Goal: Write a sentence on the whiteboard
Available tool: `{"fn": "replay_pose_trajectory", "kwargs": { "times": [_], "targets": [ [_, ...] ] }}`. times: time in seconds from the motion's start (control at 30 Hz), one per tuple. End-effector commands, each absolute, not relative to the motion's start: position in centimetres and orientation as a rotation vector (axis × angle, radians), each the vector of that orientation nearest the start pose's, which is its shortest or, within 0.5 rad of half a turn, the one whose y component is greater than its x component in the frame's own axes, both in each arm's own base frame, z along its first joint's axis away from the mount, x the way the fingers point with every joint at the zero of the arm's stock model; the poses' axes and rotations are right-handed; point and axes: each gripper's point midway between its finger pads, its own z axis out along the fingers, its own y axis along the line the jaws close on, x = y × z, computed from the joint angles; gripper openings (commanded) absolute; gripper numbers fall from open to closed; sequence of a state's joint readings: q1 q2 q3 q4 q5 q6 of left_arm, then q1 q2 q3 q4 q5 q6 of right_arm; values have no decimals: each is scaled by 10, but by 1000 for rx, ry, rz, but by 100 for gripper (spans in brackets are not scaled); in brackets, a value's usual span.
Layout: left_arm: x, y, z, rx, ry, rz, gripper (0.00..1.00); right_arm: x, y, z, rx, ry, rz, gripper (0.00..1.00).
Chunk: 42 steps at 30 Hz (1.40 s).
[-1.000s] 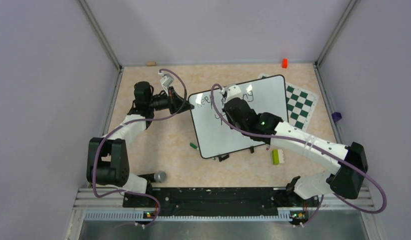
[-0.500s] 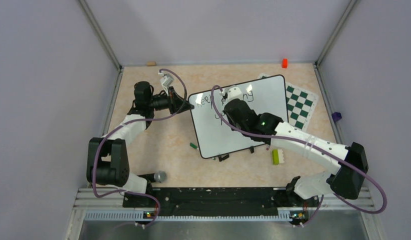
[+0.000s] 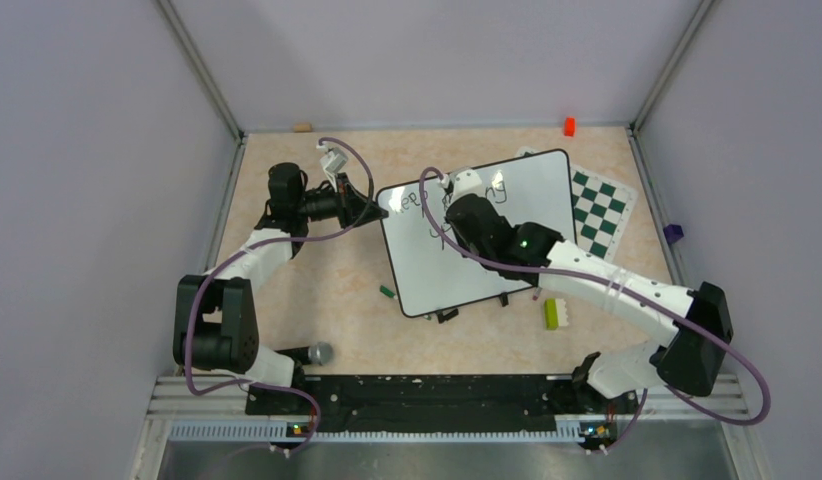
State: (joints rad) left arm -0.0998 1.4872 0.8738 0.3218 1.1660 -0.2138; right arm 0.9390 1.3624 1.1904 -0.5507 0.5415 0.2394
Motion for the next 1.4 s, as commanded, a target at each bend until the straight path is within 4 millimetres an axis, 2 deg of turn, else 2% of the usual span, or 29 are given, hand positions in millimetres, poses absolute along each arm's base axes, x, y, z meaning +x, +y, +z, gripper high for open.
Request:
{"fn": "replay_pose_trajectory", "kwargs": {
  "times": [0.0, 0.23, 0.83, 0.97, 1.37],
  "targets": [
    [293, -217, 173, 883, 1733, -1410, 13, 304, 240, 234, -406, 2049, 10, 0],
    [293, -217, 173, 883, 1734, -1410, 13, 308, 240, 237, -405, 2043, 13, 0],
    [293, -217, 173, 883, 1734, -1409, 13, 278, 229, 205, -463, 2156, 63, 0],
    [293, -217, 174, 885, 1732, -1407, 13, 279, 227, 204, -454, 2155, 44, 0],
    [293, -217, 172, 885, 1739, -1407, 13, 301, 229, 222, -421, 2106, 19, 0]
  ]
}}
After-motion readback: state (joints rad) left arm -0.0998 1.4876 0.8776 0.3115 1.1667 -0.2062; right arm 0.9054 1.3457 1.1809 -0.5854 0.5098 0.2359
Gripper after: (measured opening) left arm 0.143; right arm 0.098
